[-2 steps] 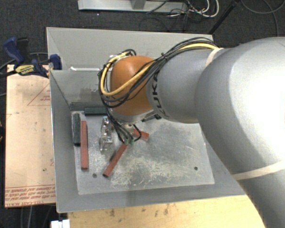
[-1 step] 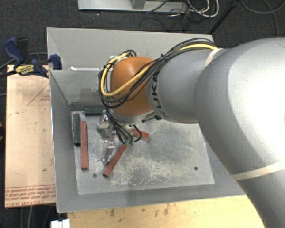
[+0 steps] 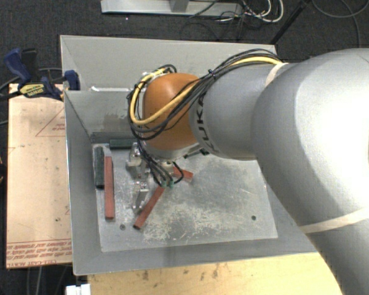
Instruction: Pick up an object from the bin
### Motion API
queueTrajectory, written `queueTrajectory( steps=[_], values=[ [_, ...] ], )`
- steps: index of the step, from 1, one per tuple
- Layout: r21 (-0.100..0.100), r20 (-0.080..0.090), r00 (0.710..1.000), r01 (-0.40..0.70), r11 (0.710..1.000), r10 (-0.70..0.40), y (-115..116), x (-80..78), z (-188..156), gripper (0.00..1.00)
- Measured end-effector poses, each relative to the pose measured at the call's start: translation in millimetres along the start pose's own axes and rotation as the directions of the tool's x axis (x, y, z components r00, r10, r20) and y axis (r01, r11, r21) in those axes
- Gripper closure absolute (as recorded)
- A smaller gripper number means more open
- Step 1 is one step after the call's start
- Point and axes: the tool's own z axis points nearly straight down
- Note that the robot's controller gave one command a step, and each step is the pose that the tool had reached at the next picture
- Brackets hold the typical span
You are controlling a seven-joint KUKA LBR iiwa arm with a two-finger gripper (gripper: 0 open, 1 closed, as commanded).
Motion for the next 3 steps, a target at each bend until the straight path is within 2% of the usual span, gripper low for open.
queueTrajectory(
  steps=[1, 2, 3],
  values=[
    [-0.001, 0.002, 0.990, 0.143, 0.990, -0.143, -64.9, 30.7, -2.9, 1.00],
    [0.001, -0.002, 0.990, 0.143, 0.990, -0.143, -66.7, 32.1, -0.3, 0.00],
    [0.000, 0.004, 0.990, 0.143, 0.990, -0.143, -66.2, 30.7, -2.6, 1.00]
  ],
)
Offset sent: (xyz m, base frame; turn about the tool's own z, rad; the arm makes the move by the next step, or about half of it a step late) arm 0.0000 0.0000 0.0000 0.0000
